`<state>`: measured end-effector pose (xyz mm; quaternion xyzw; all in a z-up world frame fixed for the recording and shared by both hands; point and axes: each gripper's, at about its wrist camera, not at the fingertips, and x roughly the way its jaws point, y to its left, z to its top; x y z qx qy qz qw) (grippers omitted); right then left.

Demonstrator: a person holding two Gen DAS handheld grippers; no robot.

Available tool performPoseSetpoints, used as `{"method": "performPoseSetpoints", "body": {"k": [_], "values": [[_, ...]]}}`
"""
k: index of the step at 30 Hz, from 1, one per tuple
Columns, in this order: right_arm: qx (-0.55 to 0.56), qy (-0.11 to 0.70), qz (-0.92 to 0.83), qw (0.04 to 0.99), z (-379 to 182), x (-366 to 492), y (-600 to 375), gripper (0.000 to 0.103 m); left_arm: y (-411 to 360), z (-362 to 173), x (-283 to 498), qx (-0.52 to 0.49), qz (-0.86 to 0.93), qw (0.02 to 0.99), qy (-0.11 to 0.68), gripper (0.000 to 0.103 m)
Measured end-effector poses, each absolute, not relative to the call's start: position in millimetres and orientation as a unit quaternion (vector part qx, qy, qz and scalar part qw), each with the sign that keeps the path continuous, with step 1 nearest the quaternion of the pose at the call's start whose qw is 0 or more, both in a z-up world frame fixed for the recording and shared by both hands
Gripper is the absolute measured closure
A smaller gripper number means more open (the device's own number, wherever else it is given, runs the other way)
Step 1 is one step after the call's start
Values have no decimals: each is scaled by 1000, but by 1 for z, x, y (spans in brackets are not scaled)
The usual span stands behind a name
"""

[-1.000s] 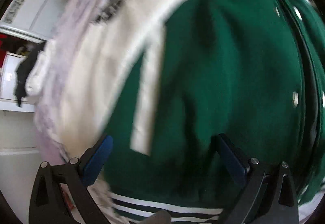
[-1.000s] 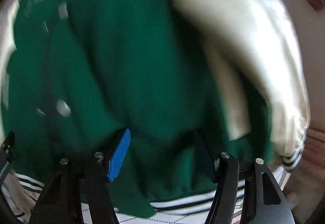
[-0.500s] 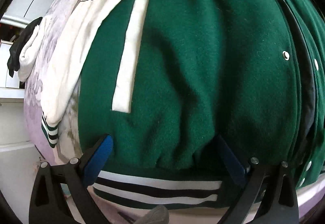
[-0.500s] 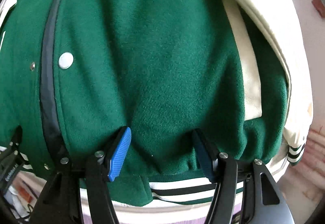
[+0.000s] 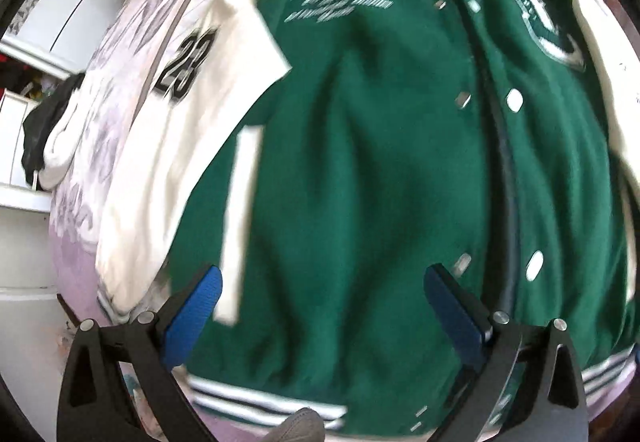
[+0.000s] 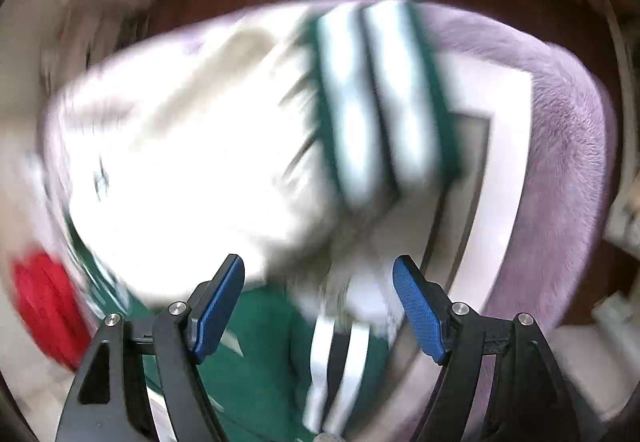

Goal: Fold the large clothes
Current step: 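Grasp the striped cuff of the sleeve with the right tool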

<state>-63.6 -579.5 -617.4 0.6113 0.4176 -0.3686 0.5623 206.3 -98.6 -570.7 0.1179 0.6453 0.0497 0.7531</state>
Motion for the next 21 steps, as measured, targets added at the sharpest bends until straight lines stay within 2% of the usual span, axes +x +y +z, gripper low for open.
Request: {"method": "performPoseSetpoints", "body": {"k": [4, 5, 6, 7, 8, 11, 13, 17, 21], "values": [[661, 307, -390, 563, -633, -76, -589, 23, -139, -570, 241, 122, 44, 764, 632, 0], [657, 289, -403, 567, -632, -73, -592, 26, -146, -572, 246, 123, 42, 766, 630, 0], [652, 275, -415, 572, -627, -76, -595, 33, -153, -574, 251, 126, 41, 769, 626, 0], [646, 267, -422, 577, -626, -71, -594, 73, -159, -574, 254, 127, 39, 770, 624, 0], [644, 268, -420, 580, -621, -69, -600, 82, -162, -577, 258, 126, 36, 771, 624, 0], [611, 272, -433, 604, -591, -46, -597, 86, -170, -572, 273, 124, 37, 772, 622, 0], [572, 283, -423, 643, -550, -36, -589, 87, -165, -565, 276, 113, 45, 773, 623, 0], [491, 297, -366, 732, -470, 48, -557, 87, -127, -549, 287, 79, 80, 777, 619, 0], [398, 336, -285, 805, -415, 169, -476, 87, -55, -527, 304, 30, 139, 784, 605, 0]]}}
